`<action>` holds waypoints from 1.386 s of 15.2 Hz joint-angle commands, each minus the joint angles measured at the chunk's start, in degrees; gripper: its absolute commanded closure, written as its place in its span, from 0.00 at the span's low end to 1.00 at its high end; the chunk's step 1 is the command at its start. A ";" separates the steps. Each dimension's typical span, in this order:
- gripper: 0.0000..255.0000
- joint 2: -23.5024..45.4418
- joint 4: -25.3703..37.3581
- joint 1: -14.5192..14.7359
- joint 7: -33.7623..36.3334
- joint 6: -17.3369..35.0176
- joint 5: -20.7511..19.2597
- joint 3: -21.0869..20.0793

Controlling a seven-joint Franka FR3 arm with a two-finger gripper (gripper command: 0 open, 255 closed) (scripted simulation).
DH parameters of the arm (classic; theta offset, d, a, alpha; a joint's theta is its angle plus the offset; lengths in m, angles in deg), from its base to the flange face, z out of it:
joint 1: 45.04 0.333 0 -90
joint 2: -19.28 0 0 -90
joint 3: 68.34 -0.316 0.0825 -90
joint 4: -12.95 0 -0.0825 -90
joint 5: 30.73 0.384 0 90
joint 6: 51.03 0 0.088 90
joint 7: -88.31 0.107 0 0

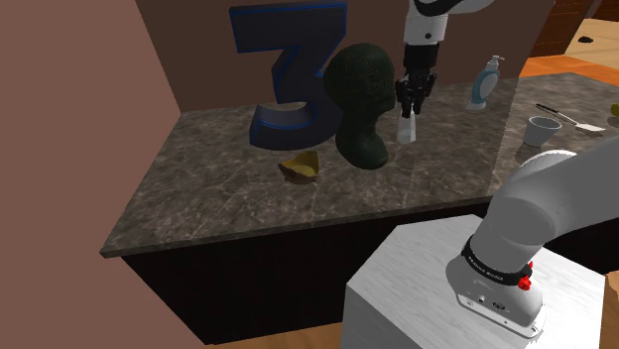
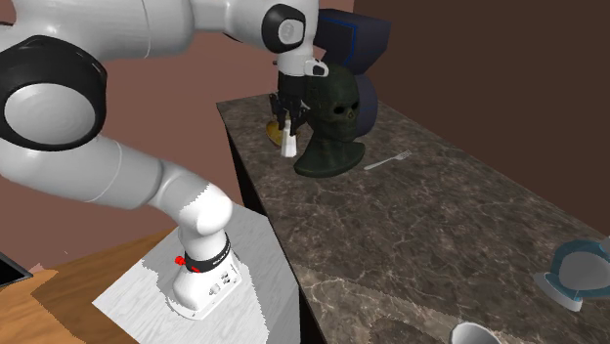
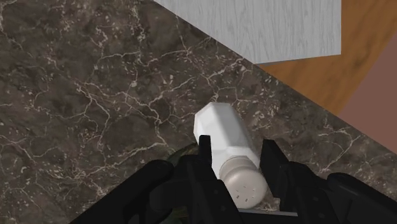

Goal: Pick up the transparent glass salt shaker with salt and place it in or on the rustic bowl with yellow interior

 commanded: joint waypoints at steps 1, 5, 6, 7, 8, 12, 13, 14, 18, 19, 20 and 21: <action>1.00 2.84 2.59 1.02 1.65 0.26 1.31 -1.29; 1.00 9.22 8.22 3.03 5.27 1.17 3.77 -4.07; 1.00 10.88 9.79 3.48 6.15 1.32 4.28 -4.72; 1.00 12.55 11.41 3.92 7.03 1.42 4.75 -5.34; 1.00 14.25 13.11 4.33 7.89 1.49 5.19 -5.95; 1.00 21.27 20.56 5.89 11.30 1.33 6.50 -8.19; 1.00 23.08 22.60 6.24 12.14 1.18 6.73 -8.72; 1.00 24.92 24.72 6.60 12.98 0.98 6.92 -9.22; 1.00 32.60 34.06 8.01 16.34 -0.34 7.32 -11.06; 1.00 34.62 36.64 8.37 17.18 -0.82 7.33 -11.48; 1.00 36.69 39.34 8.75 18.02 -1.37 7.30 -11.87; 1.00 38.81 42.16 9.14 18.86 -1.99 7.25 -12.24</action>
